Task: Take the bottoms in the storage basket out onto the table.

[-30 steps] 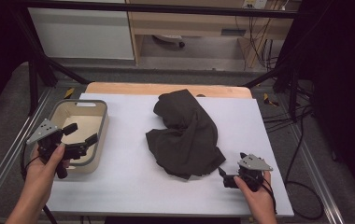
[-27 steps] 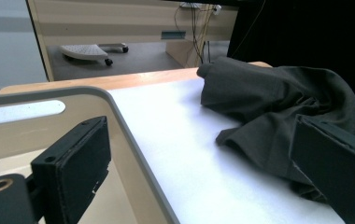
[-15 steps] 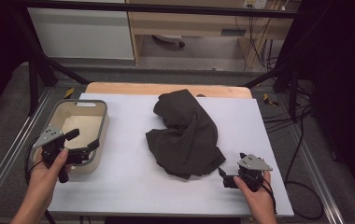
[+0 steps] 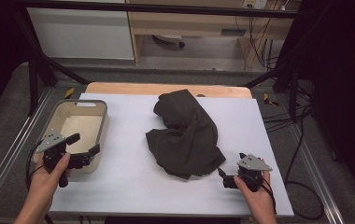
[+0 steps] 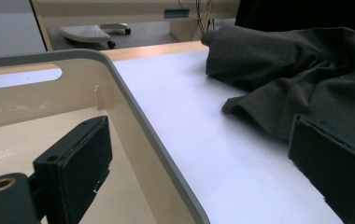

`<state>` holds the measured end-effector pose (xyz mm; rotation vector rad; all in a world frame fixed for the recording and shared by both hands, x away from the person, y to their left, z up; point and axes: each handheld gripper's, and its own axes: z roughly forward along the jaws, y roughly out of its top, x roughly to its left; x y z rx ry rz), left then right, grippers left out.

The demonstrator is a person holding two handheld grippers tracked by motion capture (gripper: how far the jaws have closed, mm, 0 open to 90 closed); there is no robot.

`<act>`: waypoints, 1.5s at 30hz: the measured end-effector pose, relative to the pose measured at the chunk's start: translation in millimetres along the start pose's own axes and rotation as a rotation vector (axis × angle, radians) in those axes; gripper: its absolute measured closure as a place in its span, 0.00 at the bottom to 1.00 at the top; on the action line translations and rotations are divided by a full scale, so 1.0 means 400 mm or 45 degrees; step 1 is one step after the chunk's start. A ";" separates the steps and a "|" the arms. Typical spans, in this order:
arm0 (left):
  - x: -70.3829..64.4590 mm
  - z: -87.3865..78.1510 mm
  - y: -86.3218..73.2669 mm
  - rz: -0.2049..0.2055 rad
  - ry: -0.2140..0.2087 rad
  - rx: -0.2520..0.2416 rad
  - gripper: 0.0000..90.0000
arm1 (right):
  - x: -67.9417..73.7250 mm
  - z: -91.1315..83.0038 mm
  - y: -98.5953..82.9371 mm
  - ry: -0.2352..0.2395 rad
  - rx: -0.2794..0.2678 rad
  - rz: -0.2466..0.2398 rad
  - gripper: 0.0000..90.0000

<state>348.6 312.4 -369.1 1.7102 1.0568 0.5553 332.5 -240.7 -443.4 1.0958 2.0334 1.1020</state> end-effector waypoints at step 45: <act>-0.031 0.025 -0.070 0.201 0.086 0.195 0.07 | 0.008 0.006 -0.001 0.025 0.012 -0.013 0.02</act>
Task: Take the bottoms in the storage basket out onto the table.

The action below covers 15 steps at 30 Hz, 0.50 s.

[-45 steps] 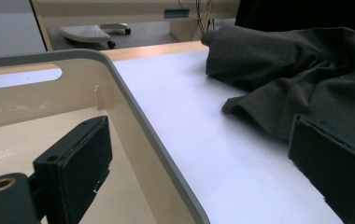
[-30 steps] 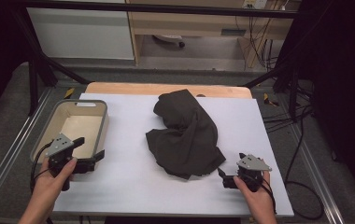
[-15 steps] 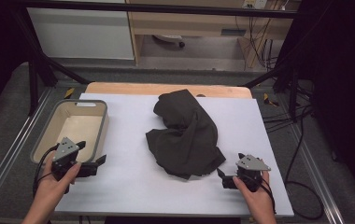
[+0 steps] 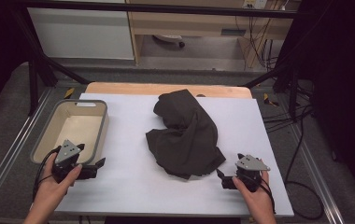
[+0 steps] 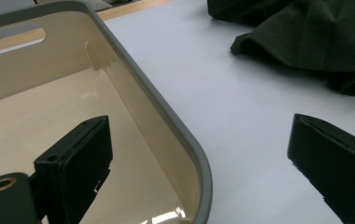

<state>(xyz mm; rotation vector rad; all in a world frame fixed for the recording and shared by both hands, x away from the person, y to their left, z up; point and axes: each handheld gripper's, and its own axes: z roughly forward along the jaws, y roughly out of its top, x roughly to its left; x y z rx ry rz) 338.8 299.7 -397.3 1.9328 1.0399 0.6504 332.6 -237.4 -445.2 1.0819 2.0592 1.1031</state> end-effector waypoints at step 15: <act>0.014 -0.004 -0.021 0.018 0.033 0.029 0.07 | 0.003 0.004 -0.001 0.005 0.010 -0.016 0.02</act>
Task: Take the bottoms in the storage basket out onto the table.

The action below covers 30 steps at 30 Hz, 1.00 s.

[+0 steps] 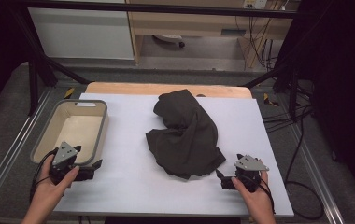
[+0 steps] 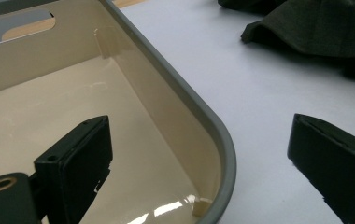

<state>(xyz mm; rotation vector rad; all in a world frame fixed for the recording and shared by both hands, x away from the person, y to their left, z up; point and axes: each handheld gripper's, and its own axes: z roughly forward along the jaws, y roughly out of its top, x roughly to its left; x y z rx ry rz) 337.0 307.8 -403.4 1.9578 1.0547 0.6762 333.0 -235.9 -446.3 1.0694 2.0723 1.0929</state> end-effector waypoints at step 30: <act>0.013 0.000 -0.040 0.049 0.051 0.040 0.07 | 0.004 0.003 -0.001 0.011 0.013 -0.016 0.02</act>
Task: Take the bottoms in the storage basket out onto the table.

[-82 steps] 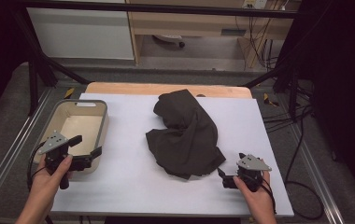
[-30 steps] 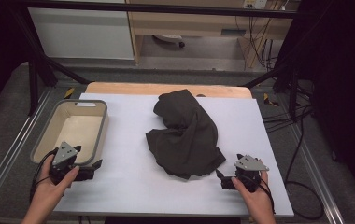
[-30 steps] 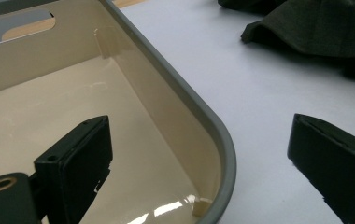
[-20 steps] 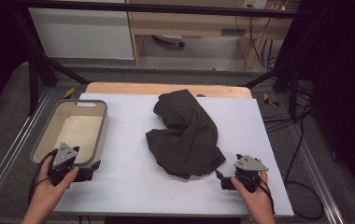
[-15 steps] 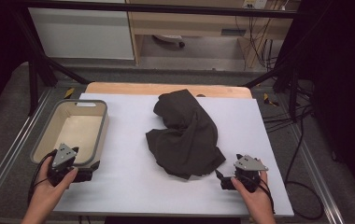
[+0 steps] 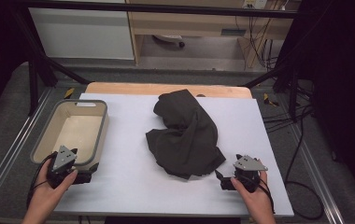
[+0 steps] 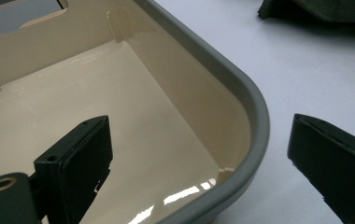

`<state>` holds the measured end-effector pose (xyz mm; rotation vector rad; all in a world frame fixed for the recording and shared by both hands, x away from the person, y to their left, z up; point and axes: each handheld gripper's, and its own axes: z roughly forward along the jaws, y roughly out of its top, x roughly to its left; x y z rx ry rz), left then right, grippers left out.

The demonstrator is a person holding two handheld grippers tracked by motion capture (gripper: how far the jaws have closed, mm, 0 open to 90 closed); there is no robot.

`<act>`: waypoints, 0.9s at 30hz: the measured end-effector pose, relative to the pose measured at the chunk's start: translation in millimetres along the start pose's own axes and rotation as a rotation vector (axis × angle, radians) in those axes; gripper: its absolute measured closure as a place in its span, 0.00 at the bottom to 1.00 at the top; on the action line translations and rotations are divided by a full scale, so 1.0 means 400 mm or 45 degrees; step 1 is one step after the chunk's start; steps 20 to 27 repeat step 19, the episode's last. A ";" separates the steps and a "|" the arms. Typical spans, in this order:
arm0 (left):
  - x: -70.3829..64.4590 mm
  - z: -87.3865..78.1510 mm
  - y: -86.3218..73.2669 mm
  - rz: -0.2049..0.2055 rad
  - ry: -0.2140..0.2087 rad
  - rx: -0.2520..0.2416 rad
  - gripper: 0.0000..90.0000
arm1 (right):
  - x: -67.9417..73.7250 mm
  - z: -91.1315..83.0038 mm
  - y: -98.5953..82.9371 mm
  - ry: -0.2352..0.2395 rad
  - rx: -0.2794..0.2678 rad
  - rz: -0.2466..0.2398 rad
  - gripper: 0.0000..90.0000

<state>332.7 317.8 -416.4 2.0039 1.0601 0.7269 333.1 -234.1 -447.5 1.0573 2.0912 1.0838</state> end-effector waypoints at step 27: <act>-0.032 -0.020 0.061 0.014 -0.027 -0.106 0.08 | 0.005 0.008 -0.003 0.017 0.035 -0.023 0.03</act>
